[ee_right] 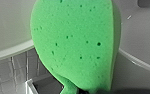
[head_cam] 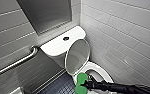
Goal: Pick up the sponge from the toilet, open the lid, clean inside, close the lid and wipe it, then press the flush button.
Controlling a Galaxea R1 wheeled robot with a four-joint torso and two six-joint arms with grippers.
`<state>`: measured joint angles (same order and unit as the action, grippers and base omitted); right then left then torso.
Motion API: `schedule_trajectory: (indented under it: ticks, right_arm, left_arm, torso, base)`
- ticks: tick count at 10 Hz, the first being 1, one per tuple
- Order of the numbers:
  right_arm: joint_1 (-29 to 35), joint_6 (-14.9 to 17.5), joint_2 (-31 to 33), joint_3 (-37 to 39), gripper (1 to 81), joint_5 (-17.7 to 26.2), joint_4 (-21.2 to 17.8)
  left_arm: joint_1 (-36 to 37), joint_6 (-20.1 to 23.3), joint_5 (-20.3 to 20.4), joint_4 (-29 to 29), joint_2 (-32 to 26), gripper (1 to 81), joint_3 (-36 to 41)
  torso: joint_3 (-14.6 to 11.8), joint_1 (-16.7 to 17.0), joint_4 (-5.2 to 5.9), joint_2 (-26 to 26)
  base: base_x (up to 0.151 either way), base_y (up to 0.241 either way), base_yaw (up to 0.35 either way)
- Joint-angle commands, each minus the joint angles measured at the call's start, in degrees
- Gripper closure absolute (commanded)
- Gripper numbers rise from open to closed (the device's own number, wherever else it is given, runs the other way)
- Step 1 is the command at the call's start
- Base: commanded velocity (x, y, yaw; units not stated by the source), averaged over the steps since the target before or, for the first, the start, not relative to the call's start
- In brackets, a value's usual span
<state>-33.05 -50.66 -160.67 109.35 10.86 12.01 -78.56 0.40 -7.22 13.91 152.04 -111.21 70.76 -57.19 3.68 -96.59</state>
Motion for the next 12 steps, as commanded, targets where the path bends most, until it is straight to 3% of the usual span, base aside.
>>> schedule_trajectory:
  ticks: [1,9,12]
  right_arm:
    - [0.3,-0.31,7.95,-9.15,81.1,1.8,2.49]
    - [-10.77,-0.22,27.57,-21.73,81.1,-6.38,3.29]
    - [-15.94,-0.31,35.55,-23.31,81.1,-12.77,2.59]
  left_arm:
    - [-0.42,0.48,-4.47,-0.02,-0.94,1.0,1.61]
    - [-0.42,0.56,-4.3,0.07,-0.94,1.0,1.88]
    - [-0.42,0.56,-3.42,0.15,-0.94,1.0,1.88]
  torso:
    - [0.0,0.0,0.0,0.0]
    - [0.0,0.0,0.0,0.0]
    - [0.0,0.0,0.0,0.0]
  base:
    - [0.0,0.0,0.0]
    - [0.0,0.0,0.0]
    - [0.0,0.0,0.0]
